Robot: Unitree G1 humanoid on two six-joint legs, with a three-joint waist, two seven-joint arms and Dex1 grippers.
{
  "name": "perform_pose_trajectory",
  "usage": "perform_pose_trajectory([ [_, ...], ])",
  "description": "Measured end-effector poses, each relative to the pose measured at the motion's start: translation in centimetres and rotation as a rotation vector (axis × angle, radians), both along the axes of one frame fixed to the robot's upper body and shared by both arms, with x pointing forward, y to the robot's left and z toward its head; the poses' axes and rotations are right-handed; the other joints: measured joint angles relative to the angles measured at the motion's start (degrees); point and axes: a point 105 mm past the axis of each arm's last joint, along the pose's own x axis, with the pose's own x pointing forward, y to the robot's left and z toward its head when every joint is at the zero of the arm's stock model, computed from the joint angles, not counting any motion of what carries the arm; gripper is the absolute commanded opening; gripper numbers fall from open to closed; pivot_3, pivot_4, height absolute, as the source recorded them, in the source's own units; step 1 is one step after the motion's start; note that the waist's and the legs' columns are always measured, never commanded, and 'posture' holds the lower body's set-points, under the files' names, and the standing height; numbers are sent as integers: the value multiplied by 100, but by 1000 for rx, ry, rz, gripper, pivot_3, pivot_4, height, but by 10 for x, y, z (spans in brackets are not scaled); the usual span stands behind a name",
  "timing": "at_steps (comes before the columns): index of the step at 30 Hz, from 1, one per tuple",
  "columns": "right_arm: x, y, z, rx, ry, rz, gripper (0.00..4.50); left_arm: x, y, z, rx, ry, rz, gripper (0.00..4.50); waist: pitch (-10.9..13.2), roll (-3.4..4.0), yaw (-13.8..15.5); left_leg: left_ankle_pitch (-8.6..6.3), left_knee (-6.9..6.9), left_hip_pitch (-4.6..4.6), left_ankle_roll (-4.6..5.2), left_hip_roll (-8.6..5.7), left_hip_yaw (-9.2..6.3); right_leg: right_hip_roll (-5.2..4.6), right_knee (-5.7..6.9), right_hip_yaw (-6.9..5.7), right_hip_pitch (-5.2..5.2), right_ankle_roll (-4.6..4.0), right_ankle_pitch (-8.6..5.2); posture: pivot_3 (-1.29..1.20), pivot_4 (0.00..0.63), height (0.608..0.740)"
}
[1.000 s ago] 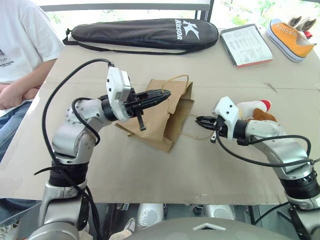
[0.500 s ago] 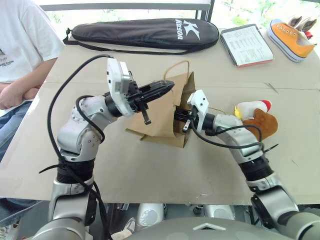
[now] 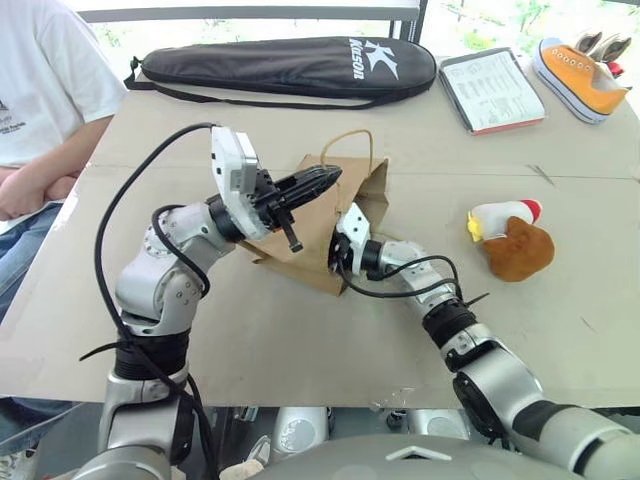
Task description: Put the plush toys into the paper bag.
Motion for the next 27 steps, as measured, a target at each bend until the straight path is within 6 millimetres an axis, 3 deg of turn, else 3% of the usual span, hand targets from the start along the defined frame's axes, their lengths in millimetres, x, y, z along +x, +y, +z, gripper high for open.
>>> perform_pose_trajectory([
  [8, 9, 10, -3, -98, -72, -33, 48, -8, -7, 17, -43, -35, 5, 0, -2, 2, -10, 6, 0, 13, -10, 7, 4, 1, 9, 3, 5, -2, 1, 0, 150, 740],
  [15, 11, 12, -7, -155, -106, -47, 48, -3, -19, 52, -111, -108, 23, 0, -11, 7, -12, 11, -1, 25, -19, 8, -2, 3, 15, 6, 16, -6, 4, 0, 150, 740],
  [22, 12, 9, -8, -170, -100, -66, 48, -3, -17, 50, -111, -90, 40, 0, -11, 9, -13, 11, -1, 25, -20, 10, -1, 3, 14, 11, 16, -6, 4, 0, 150, 740],
  [27, 7, -4, -4, -173, -136, -72, 48, -4, -7, 26, -76, -52, 75, 0, -10, 11, 14, 11, -6, 12, -19, 6, -5, -4, 1, 14, 14, -6, 3, 0, 150, 740],
])
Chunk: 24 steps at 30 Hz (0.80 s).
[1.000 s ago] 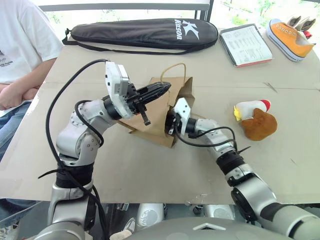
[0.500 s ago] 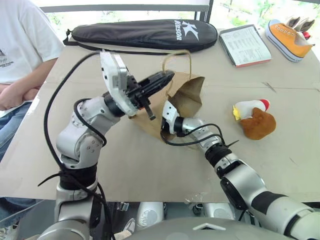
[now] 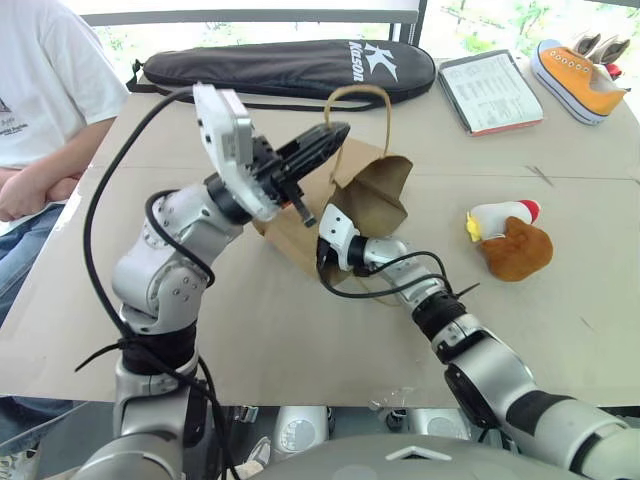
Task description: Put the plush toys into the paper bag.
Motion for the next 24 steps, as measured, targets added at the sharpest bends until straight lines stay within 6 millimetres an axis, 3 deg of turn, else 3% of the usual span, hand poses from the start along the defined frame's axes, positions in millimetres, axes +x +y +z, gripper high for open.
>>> perform_pose_trajectory([
  [2, -3, -19, 3, -37, -2, 10, 48, 1, 6, -12, 12, 23, 20, 0, 3, 1, 29, -1, 1, -9, 1, -6, -4, -8, -4, -8, -1, 1, 0, 0, 150, 740],
  [6, -12, -60, 16, -93, 71, 42, 1272, 10, 16, -26, 5, 59, 69, 0, 10, 0, 31, -1, 3, -11, 3, -7, -6, -6, -3, -24, -4, 0, 0, 0, 150, 740],
  [11, -27, -75, 54, -83, 14, 54, 3505, 16, 16, -21, -24, 43, 71, 0, 11, 2, -9, -2, -4, -11, 3, 4, -7, 16, -4, -22, -12, -1, -2, 0, 150, 740],
  [13, -31, -90, 63, -105, -27, -4, 4412, 19, 17, -20, -34, 41, 74, 0, 13, 4, 12, -2, -4, -17, 3, 3, -7, 13, -8, -24, -15, 0, -2, 0, 150, 740],
  [17, -41, -117, 80, -96, -35, -99, 4465, 23, 19, -19, -52, 44, 82, 0, 15, 2, 52, -3, -2, -23, 5, -5, -5, 6, -13, -24, -16, 1, -2, 0, 150, 740],
  [19, -54, -131, 102, -51, -43, -167, 4465, 25, 17, -18, -59, 42, 74, 0, 23, 9, 50, -3, -1, -24, 5, -6, -12, 8, -8, -27, -17, 1, -2, 0, 150, 740],
  [20, -60, -155, 129, -16, -97, -301, 4465, 27, 17, -19, -49, 38, 78, 0, 23, 8, 56, -3, -1, -22, 5, -7, -11, 10, -10, -26, -16, 1, -2, 0, 150, 740],
  [21, -61, -155, 130, -16, -98, -304, 4465, 27, 17, -19, -50, 37, 78, 0, 23, 8, 57, -3, -1, -23, 6, -8, -11, 9, -10, -26, -16, 1, -2, 0, 150, 740],
  [24, -62, -206, 138, -68, -80, -566, 4465, 33, 17, -23, -13, 24, 109, 0, 23, 6, 96, -4, -2, -23, 7, -34, -12, 3, -14, -25, -15, 2, -2, 0, 150, 740],
])
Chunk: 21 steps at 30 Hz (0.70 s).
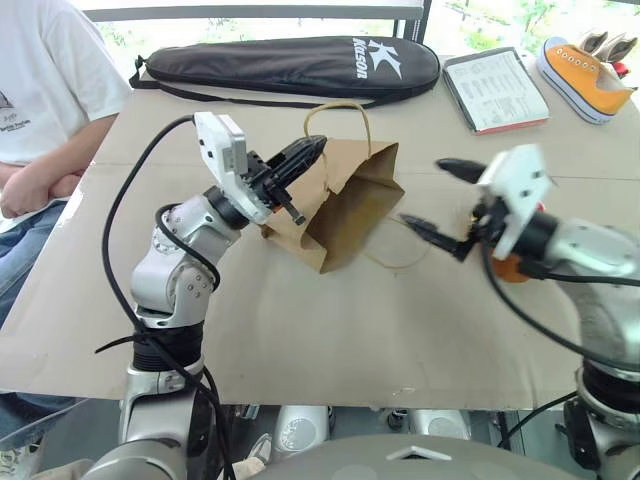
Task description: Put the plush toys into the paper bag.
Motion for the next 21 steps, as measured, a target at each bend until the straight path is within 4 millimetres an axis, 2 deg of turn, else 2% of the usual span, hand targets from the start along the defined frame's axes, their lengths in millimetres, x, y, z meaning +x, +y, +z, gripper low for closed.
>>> perform_pose_trajectory([
  [2, -1, -28, -6, -54, 49, -128, 4465, 3, -2, -3, 2, 1, 7, 0, 1, 0, 27, -2, 0, -1, 3, -6, 2, -4, -2, 4, 0, 0, 0, 0, 150, 740],
  [5, -12, -82, -38, -183, 255, -338, 4465, 4, -7, -6, 6, 3, 2, 0, 2, -4, 53, -14, 1, -4, 25, -9, -1, -4, -8, 6, 1, 2, -1, 0, 150, 740],
  [7, -15, -93, -47, -187, 310, -380, 4465, 4, -9, -6, 5, 3, -1, 0, 3, -5, 33, -14, 1, -1, 26, -9, 0, -1, -6, 13, 0, 2, -1, 0, 150, 740],
  [10, -19, -113, -76, -187, 438, -447, 4465, 6, -13, -2, -7, -2, -5, 0, 3, -6, 13, -15, 0, 7, 27, -7, 0, 3, -3, 19, 6, 3, -2, 0, 150, 740],
  [14, -10, -113, -104, -162, 496, -440, 3349, 7, -16, -5, -31, 34, -12, 0, 4, -7, -13, -14, 1, 7, 25, -8, 1, 4, -2, 25, 6, 6, -3, 0, 150, 740],
  [17, -4, -107, -104, -155, 463, -413, 1757, 6, -17, -5, -34, 47, -23, 0, 4, -8, -17, -7, 1, 6, 13, -8, -1, 4, -1, 25, 6, 8, -4, 0, 150, 740],
  [21, -4, -101, -99, -136, 428, -375, 41, 5, -17, -6, -46, 70, -35, 0, 4, -8, -12, -4, 1, 6, 9, -8, -2, 3, -1, 23, 6, 9, -4, 0, 150, 740],
])
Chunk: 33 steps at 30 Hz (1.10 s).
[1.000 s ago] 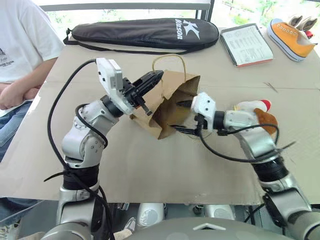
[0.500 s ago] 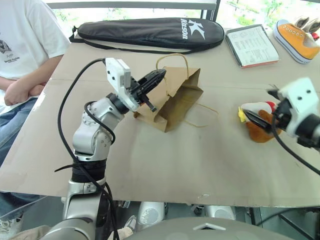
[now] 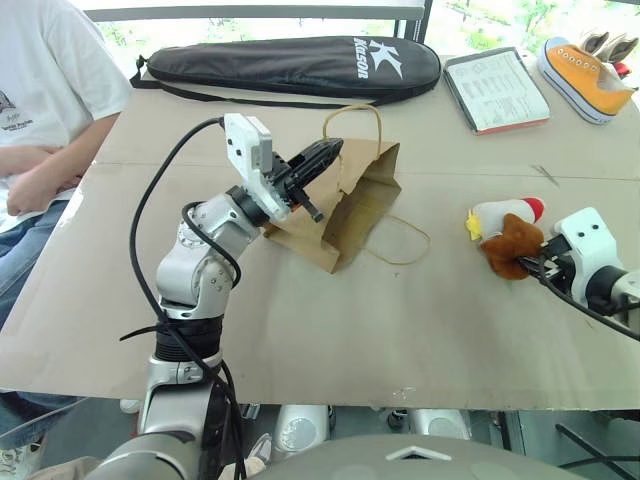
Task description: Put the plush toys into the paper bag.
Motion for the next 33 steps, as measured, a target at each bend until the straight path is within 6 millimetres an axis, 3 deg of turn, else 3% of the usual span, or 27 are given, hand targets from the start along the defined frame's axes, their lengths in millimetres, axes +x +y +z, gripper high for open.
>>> perform_pose_trajectory([
  [3, -9, 5, 7, 69, -20, 45, 41, -1, 1, 2, -18, 14, -9, 0, 0, 0, 16, 0, 0, -2, 0, 0, -2, -1, -1, 3, 0, 1, 0, 0, 150, 740],
  [5, -16, 13, 22, 183, -64, 99, 41, -2, 4, 4, -45, 28, -19, 0, 2, -1, 19, 0, 0, -2, 0, 0, -2, 0, 0, 2, 0, 1, 0, 0, 150, 740],
  [8, -30, 45, 68, 339, -181, 291, 41, -5, 6, 7, -75, 49, -43, 0, 2, -2, -18, -8, 0, 4, 13, 3, -4, 0, 4, 1, 6, 1, 0, 0, 150, 740],
  [11, -24, 81, 92, 435, -260, 414, 41, -8, 5, 9, -90, 53, -72, 0, 8, -14, -68, -10, 2, 8, 17, 3, -9, 0, 8, 2, 10, 0, 0, 0, 150, 740],
  [14, -7, 122, 89, 495, -241, 466, 41, -10, 4, 15, -112, 45, -88, 0, 9, -12, -84, 1, 2, 4, -1, 1, -11, 0, 10, 5, 6, -1, 0, 0, 150, 740],
  [17, 13, 160, 62, 429, -140, 481, 41, -10, 5, 19, -129, 41, -88, 0, 9, -13, -62, 1, 3, -9, -2, -7, -11, -2, 0, 9, 0, 2, -1, 0, 150, 740],
  [19, 17, 164, 55, 413, -118, 477, 41, -11, 4, 20, -130, 39, -96, 0, 9, -13, -42, 1, 3, -21, -2, -21, -23, -4, -1, 10, -4, 11, -6, 0, 150, 740],
  [22, 43, 187, 41, 301, -77, 529, 41, -17, 0, 24, -136, 24, -121, 0, 10, -15, -87, 1, 11, -25, 3, -31, -21, -9, 8, 24, -11, 16, -7, 0, 150, 740],
  [26, 60, 217, 45, 309, -64, 638, 41, -21, 0, 20, -120, 27, -119, 0, 10, -14, -105, 1, 10, -34, 3, -30, -33, -6, 7, 17, -15, 16, -7, 0, 150, 740],
  [27, 64, 227, 47, 300, -54, 679, 512, -22, -3, 15, -108, 40, -125, 0, 10, -14, -114, 1, 9, -34, 3, -29, -34, -5, 8, 15, -15, 16, -7, 0, 150, 740],
  [29, 66, 244, 44, 265, -32, 777, 954, -24, -8, 7, -96, 62, -138, 0, 10, -14, -105, 1, 9, -36, 3, -28, -41, -4, 7, 9, -15, 15, -8, 0, 150, 740],
  [30, 65, 249, 38, 249, -12, 820, 1468, -24, -8, 5, -92, 65, -138, 0, 10, -14, -84, 1, 9, -42, 3, -27, -49, -4, 5, 7, -15, 15, -8, 0, 150, 740],
  [33, 67, 253, 21, 242, 31, 833, 2602, -24, -7, 5, -85, 57, -123, 0, 10, -13, -60, 1, 26, -82, 3, -30, -73, -8, 4, 7, -32, 16, -7, 0, 150, 740],
])
